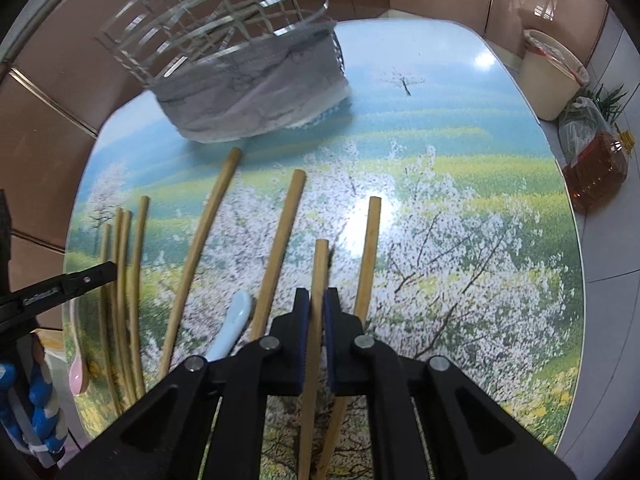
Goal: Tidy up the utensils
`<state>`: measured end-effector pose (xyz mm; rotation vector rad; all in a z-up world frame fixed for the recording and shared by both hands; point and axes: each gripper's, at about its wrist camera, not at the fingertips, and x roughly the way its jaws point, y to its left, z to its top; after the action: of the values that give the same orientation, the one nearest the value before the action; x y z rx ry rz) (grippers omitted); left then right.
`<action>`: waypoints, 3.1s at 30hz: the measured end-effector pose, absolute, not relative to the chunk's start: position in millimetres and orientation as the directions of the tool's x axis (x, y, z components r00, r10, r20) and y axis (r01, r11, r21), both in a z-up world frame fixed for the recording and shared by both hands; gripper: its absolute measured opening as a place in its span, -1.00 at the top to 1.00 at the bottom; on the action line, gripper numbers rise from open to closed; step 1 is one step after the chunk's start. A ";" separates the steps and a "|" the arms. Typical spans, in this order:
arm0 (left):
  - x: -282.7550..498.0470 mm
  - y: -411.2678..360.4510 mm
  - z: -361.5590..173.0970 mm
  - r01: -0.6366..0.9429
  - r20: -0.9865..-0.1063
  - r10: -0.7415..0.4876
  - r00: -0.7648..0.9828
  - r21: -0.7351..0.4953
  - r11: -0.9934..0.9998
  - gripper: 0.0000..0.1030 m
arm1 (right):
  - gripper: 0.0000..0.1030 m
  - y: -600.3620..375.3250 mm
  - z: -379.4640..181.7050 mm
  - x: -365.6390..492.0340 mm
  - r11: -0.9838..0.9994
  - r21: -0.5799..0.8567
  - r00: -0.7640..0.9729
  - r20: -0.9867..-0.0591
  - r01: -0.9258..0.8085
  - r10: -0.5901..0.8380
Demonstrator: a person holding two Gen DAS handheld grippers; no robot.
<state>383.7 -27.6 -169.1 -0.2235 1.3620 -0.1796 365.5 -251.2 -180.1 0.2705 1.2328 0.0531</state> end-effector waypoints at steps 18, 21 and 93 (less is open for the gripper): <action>290.3 -14.9 -85.9 0.095 -0.816 -0.315 0.484 -0.309 0.946 0.88 | 0.88 -237.8 -77.6 247.6 0.973 0.211 0.659 -0.719 -0.096 0.221; 273.8 -12.4 -69.2 0.108 -0.789 -0.328 0.520 -0.320 0.941 0.88 | 0.88 -234.7 -59.0 228.8 0.972 0.207 0.696 -0.682 -0.110 0.224; 342.6 51.5 -174.4 -0.358 -0.932 -0.270 0.241 -0.344 0.868 0.59 | 0.89 -288.1 -14.9 236.8 0.955 0.254 0.815 -0.515 -0.150 0.265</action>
<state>342.6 51.5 -174.4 -0.5583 1.3474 0.0648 236.8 -288.1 -14.9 0.2066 0.5777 0.2232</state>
